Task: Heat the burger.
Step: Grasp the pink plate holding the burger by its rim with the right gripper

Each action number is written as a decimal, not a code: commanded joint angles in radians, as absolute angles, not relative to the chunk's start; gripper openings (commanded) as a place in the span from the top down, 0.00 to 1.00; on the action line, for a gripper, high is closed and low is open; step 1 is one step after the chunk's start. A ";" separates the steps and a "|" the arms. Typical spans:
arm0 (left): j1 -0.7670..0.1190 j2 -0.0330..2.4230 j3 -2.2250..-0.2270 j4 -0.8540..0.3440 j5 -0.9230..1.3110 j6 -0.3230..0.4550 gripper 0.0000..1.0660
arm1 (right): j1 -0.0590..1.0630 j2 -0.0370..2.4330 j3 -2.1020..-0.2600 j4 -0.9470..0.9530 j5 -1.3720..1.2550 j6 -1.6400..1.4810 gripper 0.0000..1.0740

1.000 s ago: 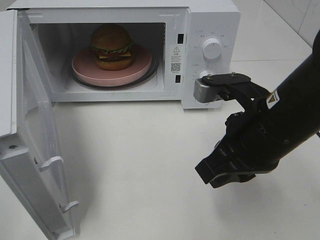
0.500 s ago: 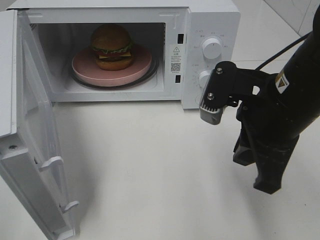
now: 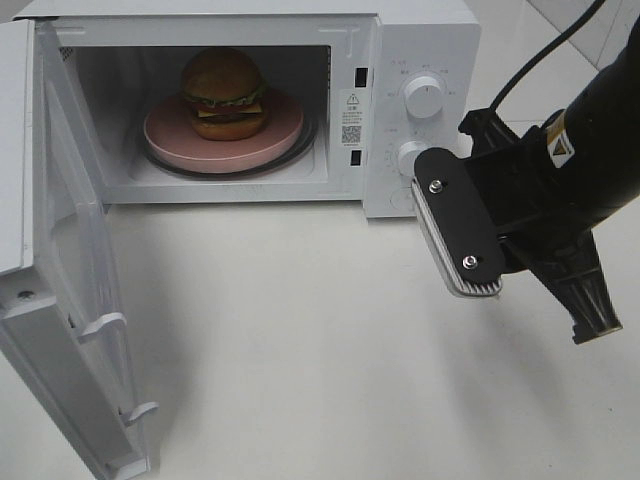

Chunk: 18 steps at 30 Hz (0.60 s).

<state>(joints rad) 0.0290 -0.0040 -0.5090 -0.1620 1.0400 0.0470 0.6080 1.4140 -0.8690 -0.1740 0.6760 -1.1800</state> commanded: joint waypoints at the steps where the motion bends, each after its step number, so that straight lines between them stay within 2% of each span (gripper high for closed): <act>1: 0.031 -0.024 -0.504 -0.166 1.028 0.046 0.06 | 0.607 1.409 -0.872 -0.207 0.633 -1.230 0.87; 6: 0.031 -0.024 -0.504 -0.166 1.028 0.046 0.06 | 0.607 1.409 -0.872 -0.207 0.552 -1.262 0.84; 9: 0.031 -0.024 -0.504 -0.166 1.028 0.046 0.06 | 0.607 1.409 -0.872 -0.206 0.516 -1.262 0.78; 10: 0.031 -0.024 -0.504 -0.166 1.028 0.046 0.06 | 0.607 1.409 -0.872 -0.206 0.500 -1.262 0.72; 11: 0.031 -0.024 -0.504 -0.166 1.028 0.046 0.06 | 0.607 1.409 -0.872 -0.206 0.500 -1.262 0.72; 12: 0.031 -0.024 -0.504 -0.166 1.028 0.046 0.06 | 0.607 1.409 -0.872 -0.207 0.491 -1.261 0.62; 13: 0.031 -0.024 -0.504 -0.166 1.028 0.046 0.06 | 0.607 1.409 -0.872 -0.209 0.489 -1.261 0.56; 14: 0.031 -0.024 -0.504 -0.166 1.028 0.046 0.06 | 0.607 1.409 -0.872 -0.209 0.489 -1.261 0.56; 15: 0.031 -0.024 -0.504 -0.166 1.028 0.046 0.06 | 0.607 1.411 -0.872 -0.209 0.484 -1.259 0.46; 16: 0.031 -0.024 -0.504 -0.166 1.028 0.046 0.06 | 0.607 1.412 -0.872 -0.209 0.479 -1.253 0.42; 17: 0.031 -0.024 -0.504 -0.166 1.028 0.046 0.06 | 0.607 1.412 -0.872 -0.209 0.479 -1.253 0.42; 18: 0.031 -0.024 -0.504 -0.166 1.028 0.046 0.06 | 0.607 1.425 -0.872 -0.211 0.466 -1.228 0.30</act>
